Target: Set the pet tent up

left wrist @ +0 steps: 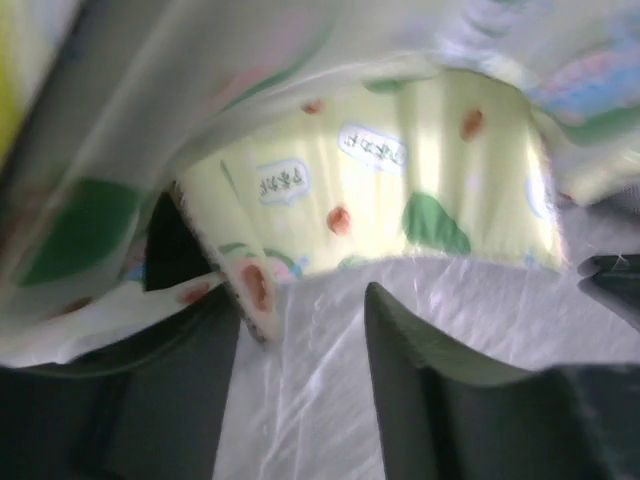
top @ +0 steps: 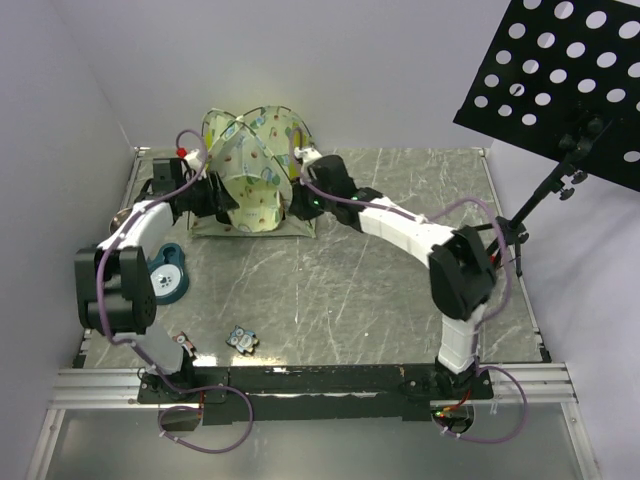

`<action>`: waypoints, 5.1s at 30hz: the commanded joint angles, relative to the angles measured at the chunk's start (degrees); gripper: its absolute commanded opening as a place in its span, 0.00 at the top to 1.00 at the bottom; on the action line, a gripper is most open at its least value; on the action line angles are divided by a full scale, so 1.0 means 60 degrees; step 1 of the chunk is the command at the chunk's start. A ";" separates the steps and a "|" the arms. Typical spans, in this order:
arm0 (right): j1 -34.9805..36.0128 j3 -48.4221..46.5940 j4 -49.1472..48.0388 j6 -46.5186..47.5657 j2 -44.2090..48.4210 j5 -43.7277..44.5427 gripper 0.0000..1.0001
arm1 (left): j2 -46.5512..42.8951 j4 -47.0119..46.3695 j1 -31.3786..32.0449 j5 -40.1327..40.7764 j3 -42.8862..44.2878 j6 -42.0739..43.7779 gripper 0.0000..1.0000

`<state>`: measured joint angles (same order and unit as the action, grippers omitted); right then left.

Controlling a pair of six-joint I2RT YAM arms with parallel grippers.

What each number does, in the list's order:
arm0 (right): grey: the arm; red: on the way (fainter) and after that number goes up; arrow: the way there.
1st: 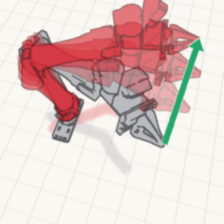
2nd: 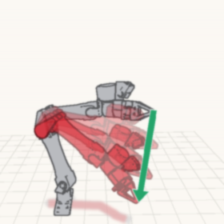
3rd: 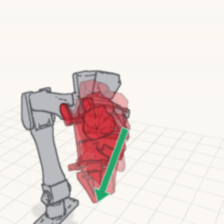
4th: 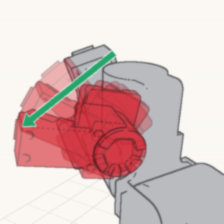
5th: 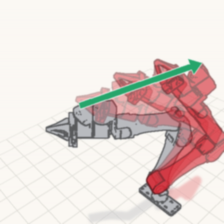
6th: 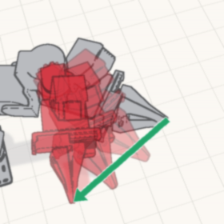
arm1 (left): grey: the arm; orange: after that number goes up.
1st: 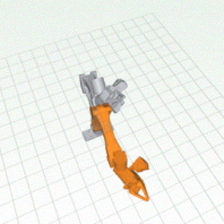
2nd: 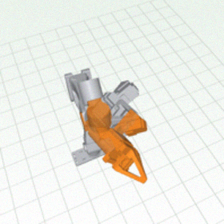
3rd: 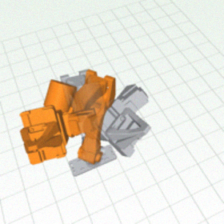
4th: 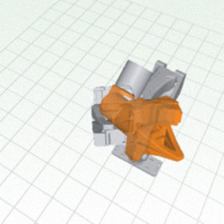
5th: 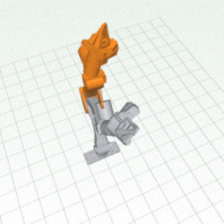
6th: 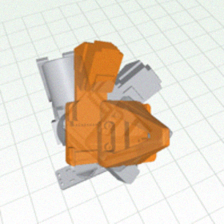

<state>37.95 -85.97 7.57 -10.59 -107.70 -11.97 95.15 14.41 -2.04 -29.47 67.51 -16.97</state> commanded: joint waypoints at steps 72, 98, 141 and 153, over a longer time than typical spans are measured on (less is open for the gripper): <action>-0.1682 -0.1257 -0.0794 -0.0432 -0.1737 -0.4904 1.00 | 0.1630 -0.7515 0.2347 -0.0244 -0.1218 -0.0569 0.99; -0.2092 -0.0393 -0.1042 -0.0344 -0.0903 -0.5080 1.00 | -0.0229 -0.0219 0.1761 0.1016 -0.0073 0.7162 0.50; -0.2268 0.0061 -0.1218 -0.0798 -0.0536 -0.4729 1.00 | -0.0890 -0.0515 0.1424 -0.4721 0.0027 0.7399 0.38; -0.2326 0.0646 -0.1482 -0.0754 -0.0011 -0.3954 1.00 | 0.0654 0.3837 0.2979 -0.5929 0.3165 0.9024 0.38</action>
<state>25.04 -85.27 -2.66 -12.53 -113.16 -40.07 104.66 28.53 17.82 -61.04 84.36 34.59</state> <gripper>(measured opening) 0.028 0.608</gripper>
